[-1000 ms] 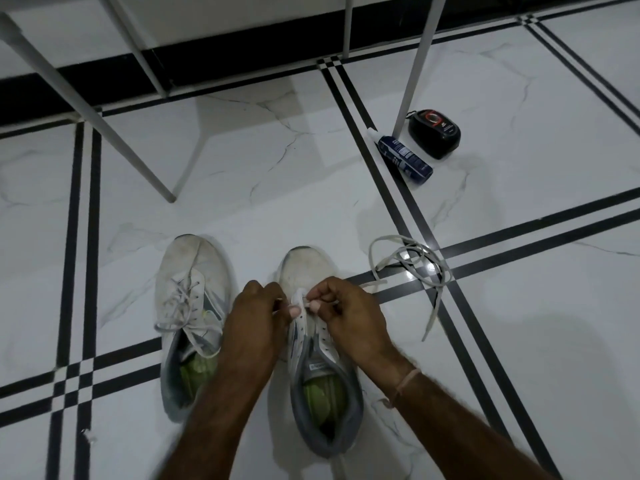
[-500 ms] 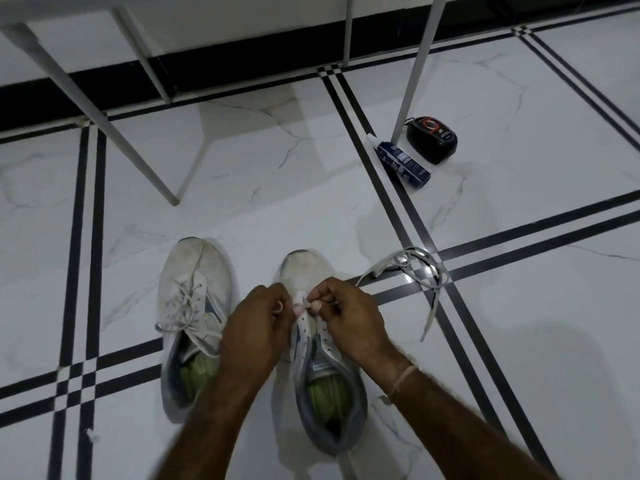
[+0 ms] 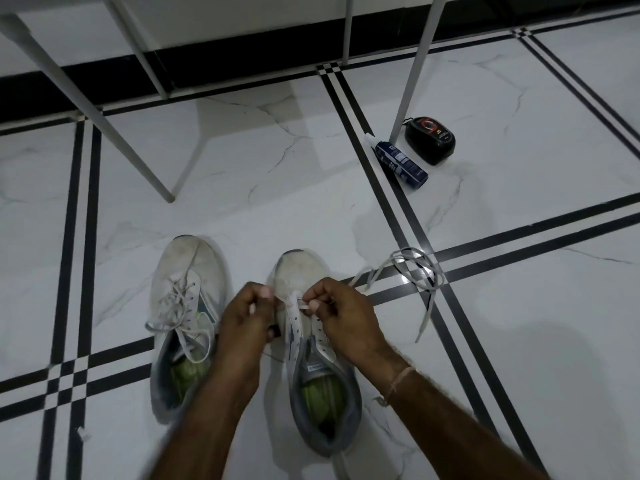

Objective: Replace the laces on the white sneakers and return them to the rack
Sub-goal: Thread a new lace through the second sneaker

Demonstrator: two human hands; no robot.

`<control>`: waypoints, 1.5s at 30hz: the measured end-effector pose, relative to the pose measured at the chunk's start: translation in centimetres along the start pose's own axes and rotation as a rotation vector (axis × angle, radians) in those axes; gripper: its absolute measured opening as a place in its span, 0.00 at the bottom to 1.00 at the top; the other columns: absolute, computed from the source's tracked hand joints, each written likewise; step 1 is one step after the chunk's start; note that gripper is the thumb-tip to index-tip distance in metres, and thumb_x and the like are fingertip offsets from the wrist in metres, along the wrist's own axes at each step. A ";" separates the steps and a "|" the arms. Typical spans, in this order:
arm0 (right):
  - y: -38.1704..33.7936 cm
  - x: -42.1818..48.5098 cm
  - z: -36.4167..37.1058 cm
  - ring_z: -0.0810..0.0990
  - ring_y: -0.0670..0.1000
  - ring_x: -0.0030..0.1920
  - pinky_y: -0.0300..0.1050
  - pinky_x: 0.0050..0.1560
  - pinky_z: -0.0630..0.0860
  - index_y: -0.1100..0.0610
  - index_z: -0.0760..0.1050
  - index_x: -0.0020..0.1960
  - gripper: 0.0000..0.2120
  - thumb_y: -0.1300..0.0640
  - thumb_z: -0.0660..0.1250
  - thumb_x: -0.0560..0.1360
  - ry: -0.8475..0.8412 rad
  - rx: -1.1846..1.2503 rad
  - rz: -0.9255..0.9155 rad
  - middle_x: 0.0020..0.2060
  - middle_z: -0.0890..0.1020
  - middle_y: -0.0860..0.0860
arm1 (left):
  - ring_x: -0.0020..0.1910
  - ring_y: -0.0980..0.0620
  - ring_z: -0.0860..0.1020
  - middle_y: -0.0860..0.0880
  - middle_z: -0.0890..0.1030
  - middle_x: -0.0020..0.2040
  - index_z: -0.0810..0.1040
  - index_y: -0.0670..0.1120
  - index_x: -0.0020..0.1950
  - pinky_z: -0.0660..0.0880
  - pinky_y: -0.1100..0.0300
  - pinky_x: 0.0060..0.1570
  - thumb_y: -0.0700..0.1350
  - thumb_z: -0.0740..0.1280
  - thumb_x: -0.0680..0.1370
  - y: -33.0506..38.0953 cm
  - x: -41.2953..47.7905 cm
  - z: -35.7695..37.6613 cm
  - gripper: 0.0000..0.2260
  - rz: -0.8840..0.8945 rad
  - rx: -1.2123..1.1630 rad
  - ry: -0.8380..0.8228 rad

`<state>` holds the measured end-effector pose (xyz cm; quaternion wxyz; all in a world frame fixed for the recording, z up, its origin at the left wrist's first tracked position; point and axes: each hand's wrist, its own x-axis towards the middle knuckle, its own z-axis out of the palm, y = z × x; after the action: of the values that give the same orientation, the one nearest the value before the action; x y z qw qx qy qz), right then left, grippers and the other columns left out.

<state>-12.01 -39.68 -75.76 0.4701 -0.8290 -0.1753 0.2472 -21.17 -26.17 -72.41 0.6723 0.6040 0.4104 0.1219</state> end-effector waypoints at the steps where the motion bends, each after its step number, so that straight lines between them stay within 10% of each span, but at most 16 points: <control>1: 0.0 0.0 0.0 0.84 0.41 0.45 0.53 0.51 0.82 0.47 0.81 0.48 0.07 0.60 0.70 0.78 -0.004 0.011 0.003 0.41 0.84 0.40 | 0.37 0.49 0.78 0.48 0.83 0.44 0.72 0.48 0.41 0.78 0.57 0.36 0.43 0.59 0.85 0.7 0.2 0.1 0.13 -0.186 -0.376 0.008; 3: 0.0 0.0 -0.1 0.83 0.41 0.45 0.52 0.51 0.82 0.48 0.81 0.48 0.08 0.61 0.70 0.78 -0.002 0.018 0.005 0.40 0.84 0.40 | 0.34 0.50 0.79 0.49 0.83 0.40 0.70 0.48 0.42 0.78 0.60 0.32 0.44 0.56 0.86 1.7 0.2 0.2 0.13 -0.289 -0.626 0.068; 10: -0.1 -0.1 -0.1 0.83 0.40 0.46 0.44 0.51 0.83 0.51 0.82 0.49 0.06 0.62 0.70 0.79 -0.008 0.050 -0.016 0.43 0.85 0.43 | 0.30 0.55 0.73 0.53 0.75 0.32 0.74 0.50 0.46 0.69 0.60 0.31 0.47 0.67 0.82 -1.7 0.2 0.1 0.06 0.365 0.603 -0.094; 16: -0.2 -0.1 -0.3 0.84 0.39 0.43 0.41 0.49 0.81 0.53 0.82 0.49 0.06 0.63 0.69 0.79 -0.018 0.060 -0.020 0.41 0.84 0.43 | 0.36 0.51 0.75 0.51 0.76 0.36 0.73 0.51 0.41 0.76 0.53 0.37 0.50 0.63 0.84 0.3 1.4 -0.4 0.11 0.166 0.275 0.080; 22: -0.1 -0.1 0.0 0.83 0.41 0.46 0.46 0.51 0.82 0.51 0.82 0.49 0.05 0.60 0.70 0.78 -0.002 0.046 -0.027 0.43 0.85 0.42 | 0.34 0.59 0.76 0.53 0.78 0.32 0.75 0.50 0.40 0.71 0.60 0.35 0.55 0.71 0.78 -0.2 1.0 -0.9 0.12 0.422 0.848 -0.166; 24: -0.1 -0.1 -0.1 0.83 0.42 0.46 0.46 0.51 0.82 0.50 0.82 0.49 0.06 0.60 0.70 0.78 -0.006 0.054 -0.023 0.42 0.84 0.42 | 0.34 0.58 0.78 0.53 0.79 0.32 0.77 0.50 0.37 0.78 0.56 0.38 0.54 0.67 0.80 -0.2 0.5 -0.4 0.14 0.356 0.719 -0.147; 29: 0.0 0.0 -0.1 0.82 0.43 0.46 0.43 0.50 0.81 0.49 0.81 0.48 0.08 0.62 0.70 0.78 -0.016 0.063 -0.030 0.42 0.84 0.42 | 0.38 0.51 0.77 0.52 0.80 0.34 0.71 0.48 0.39 0.77 0.60 0.34 0.42 0.57 0.85 2.2 1.2 -0.2 0.15 -0.231 -0.562 0.079; 36: 0.0 -0.1 -0.2 0.81 0.41 0.46 0.33 0.47 0.78 0.50 0.81 0.48 0.07 0.62 0.70 0.78 -0.008 0.049 -0.056 0.42 0.83 0.41 | 0.33 0.52 0.76 0.50 0.79 0.34 0.77 0.49 0.46 0.73 0.59 0.36 0.50 0.70 0.80 -1.0 0.1 -0.8 0.07 0.289 0.533 -0.150; 45: 0.1 0.3 -0.6 0.78 0.39 0.39 0.32 0.40 0.73 0.53 0.81 0.51 0.07 0.61 0.65 0.81 -0.065 0.115 0.010 0.38 0.80 0.41 | 0.36 0.48 0.74 0.45 0.76 0.37 0.71 0.46 0.39 0.70 0.54 0.37 0.40 0.56 0.85 -1.0 -0.1 0.8 0.15 -0.292 -0.253 -0.017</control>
<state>-11.43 -40.02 -75.68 0.5098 -0.7929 -0.1720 0.2861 -21.06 -27.05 -73.35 0.7567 0.4497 0.4695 0.0686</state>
